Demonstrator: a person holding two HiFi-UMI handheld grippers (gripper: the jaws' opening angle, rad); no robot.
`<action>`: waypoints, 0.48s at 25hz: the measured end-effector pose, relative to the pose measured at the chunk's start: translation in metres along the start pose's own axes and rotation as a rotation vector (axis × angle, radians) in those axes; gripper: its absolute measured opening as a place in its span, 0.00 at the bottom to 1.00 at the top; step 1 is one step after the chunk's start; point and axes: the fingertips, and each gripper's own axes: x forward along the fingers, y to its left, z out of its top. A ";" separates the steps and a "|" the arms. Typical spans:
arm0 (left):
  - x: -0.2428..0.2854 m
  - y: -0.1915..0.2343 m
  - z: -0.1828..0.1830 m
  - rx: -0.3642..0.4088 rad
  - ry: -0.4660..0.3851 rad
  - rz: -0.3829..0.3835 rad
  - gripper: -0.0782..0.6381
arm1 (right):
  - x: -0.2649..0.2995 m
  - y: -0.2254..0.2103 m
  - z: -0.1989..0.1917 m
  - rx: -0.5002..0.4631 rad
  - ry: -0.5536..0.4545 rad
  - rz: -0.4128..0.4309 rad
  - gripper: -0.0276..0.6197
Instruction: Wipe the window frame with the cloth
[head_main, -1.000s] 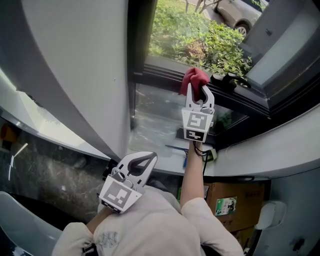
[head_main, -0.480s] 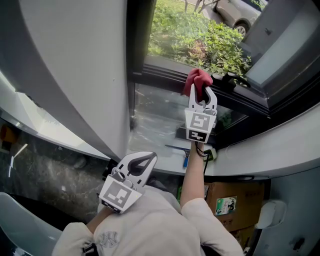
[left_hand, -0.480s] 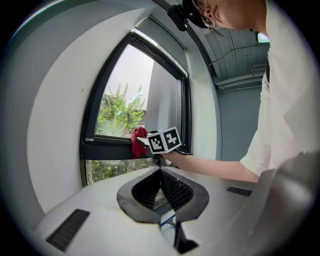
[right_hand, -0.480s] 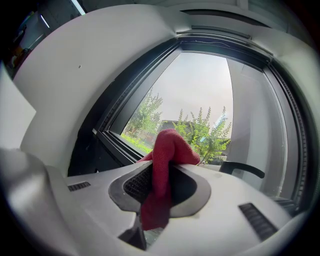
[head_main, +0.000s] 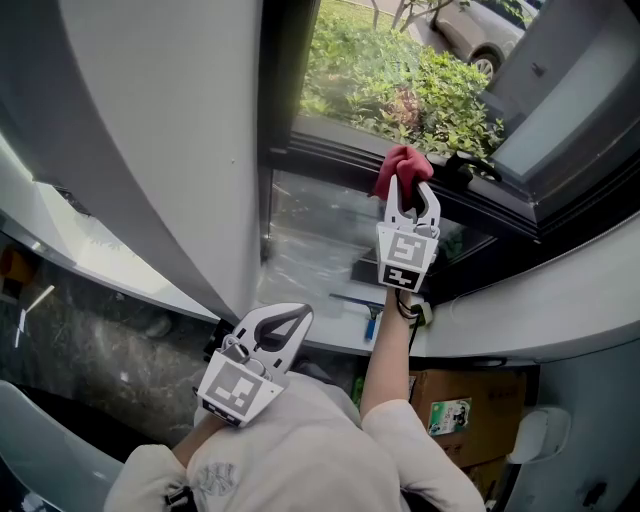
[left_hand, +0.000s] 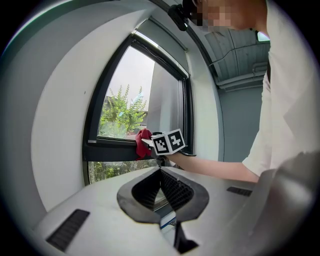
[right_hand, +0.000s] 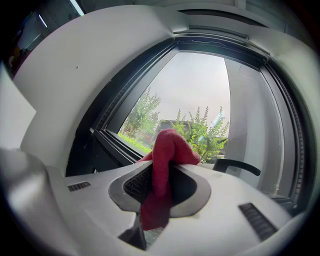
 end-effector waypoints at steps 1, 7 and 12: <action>0.000 0.001 0.002 0.000 -0.005 0.000 0.12 | 0.000 -0.001 0.000 0.001 0.001 -0.001 0.18; 0.002 -0.001 0.002 0.004 -0.005 -0.002 0.12 | -0.002 -0.006 -0.004 0.004 0.003 -0.007 0.18; 0.004 -0.004 0.004 -0.020 -0.009 -0.002 0.12 | -0.004 -0.013 -0.006 0.009 0.007 -0.014 0.18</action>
